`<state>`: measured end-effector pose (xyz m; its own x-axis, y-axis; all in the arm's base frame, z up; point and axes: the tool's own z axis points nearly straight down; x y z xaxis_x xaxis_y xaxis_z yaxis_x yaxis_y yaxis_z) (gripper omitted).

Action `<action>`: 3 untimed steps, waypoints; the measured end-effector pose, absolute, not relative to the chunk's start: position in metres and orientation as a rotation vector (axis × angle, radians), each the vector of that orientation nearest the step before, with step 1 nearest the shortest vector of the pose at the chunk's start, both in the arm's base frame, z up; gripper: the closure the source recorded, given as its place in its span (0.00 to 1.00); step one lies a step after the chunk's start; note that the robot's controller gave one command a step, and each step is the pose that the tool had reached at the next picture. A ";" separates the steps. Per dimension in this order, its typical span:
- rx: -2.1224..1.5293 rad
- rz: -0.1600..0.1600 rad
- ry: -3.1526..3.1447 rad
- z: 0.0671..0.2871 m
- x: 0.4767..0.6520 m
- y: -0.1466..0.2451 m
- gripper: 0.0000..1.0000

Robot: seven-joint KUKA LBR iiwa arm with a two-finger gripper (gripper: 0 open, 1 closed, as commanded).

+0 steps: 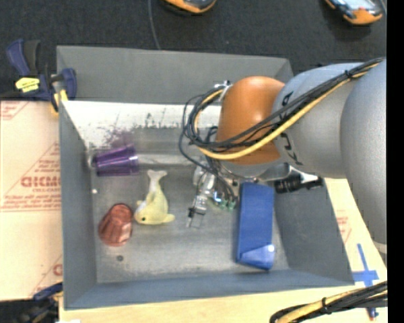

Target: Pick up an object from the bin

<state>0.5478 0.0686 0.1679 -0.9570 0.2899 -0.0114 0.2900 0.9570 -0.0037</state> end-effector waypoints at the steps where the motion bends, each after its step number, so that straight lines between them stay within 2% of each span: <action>1: 0.301 -0.006 3.110 0.151 0.562 0.104 0.00; 2: 0.242 -0.007 3.114 0.127 0.560 0.139 0.00; 3: 0.281 -0.009 3.113 0.130 0.551 0.154 0.00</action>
Offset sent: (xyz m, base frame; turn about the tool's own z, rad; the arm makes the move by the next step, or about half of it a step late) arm 0.0076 0.0954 -0.0573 -0.0353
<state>0.5513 0.1537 0.1302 -0.9838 0.1788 -0.0166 0.1789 0.9839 -0.0042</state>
